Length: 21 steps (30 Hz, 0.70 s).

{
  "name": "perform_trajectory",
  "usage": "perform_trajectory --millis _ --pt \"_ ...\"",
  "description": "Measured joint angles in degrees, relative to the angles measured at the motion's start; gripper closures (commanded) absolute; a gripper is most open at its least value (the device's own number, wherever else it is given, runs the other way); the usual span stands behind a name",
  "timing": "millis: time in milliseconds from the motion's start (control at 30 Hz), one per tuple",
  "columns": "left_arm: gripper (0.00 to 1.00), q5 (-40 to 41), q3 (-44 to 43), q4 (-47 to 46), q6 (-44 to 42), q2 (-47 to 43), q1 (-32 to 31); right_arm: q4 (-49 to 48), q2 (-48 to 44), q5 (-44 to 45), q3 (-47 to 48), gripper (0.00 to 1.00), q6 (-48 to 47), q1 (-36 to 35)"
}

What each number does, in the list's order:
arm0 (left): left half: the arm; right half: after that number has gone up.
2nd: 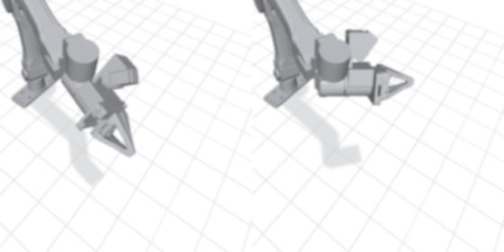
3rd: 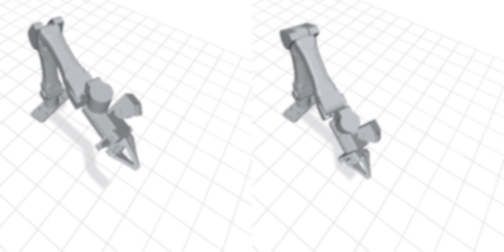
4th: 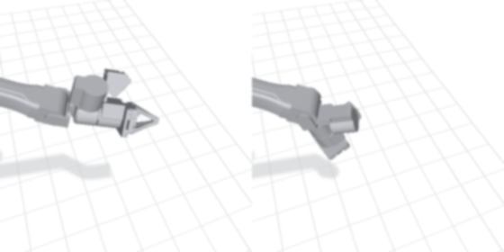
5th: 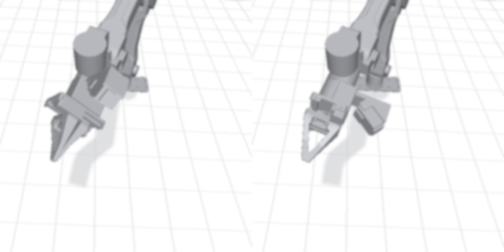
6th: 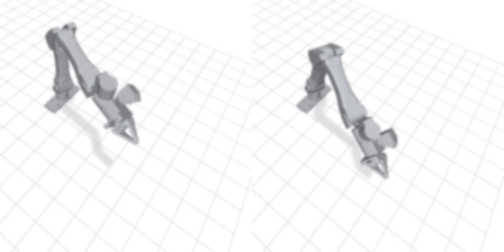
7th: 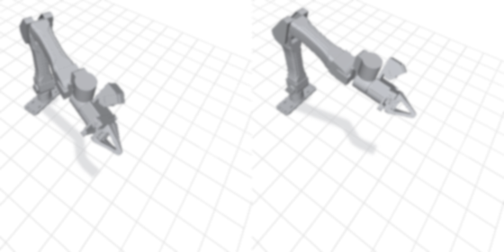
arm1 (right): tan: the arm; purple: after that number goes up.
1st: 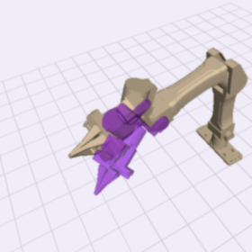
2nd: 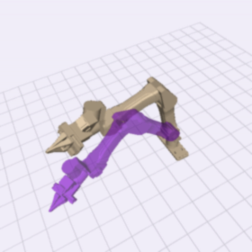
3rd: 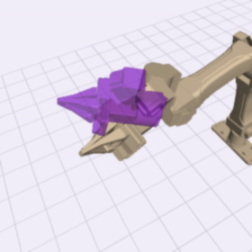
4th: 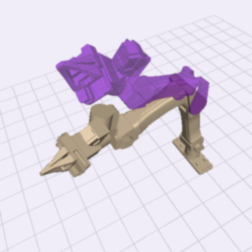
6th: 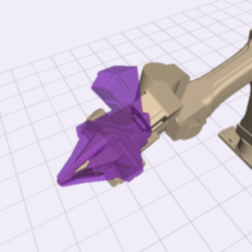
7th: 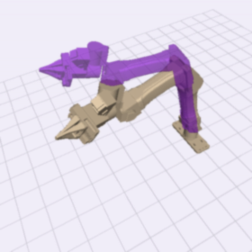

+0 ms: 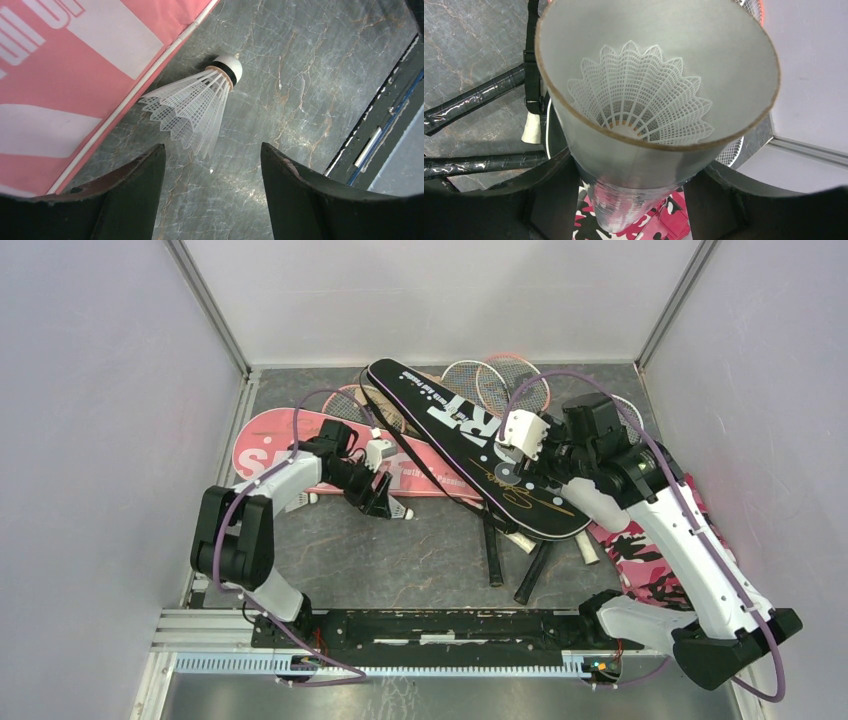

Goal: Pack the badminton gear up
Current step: Pick up the shuttlecock at the center of the board.

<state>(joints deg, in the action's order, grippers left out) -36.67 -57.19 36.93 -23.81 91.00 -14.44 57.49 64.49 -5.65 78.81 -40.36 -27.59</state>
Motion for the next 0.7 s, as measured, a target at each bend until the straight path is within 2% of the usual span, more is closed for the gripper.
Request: perform_trajectory --millis 167,533,700 --pt "0.38 -2.62 1.31 -1.99 1.03 2.49 0.0 -1.07 0.15 -1.16 -1.4 0.78 -0.02 0.42" --pt "0.78 -9.27 3.04 -7.06 2.1 3.67 0.0 -5.2 1.51 -8.96 -8.04 0.82 -0.44 2.62" --pt "0.96 -11.15 2.91 -6.29 1.86 4.0 0.02 -7.15 2.01 -13.29 -9.01 0.83 -0.87 3.58"
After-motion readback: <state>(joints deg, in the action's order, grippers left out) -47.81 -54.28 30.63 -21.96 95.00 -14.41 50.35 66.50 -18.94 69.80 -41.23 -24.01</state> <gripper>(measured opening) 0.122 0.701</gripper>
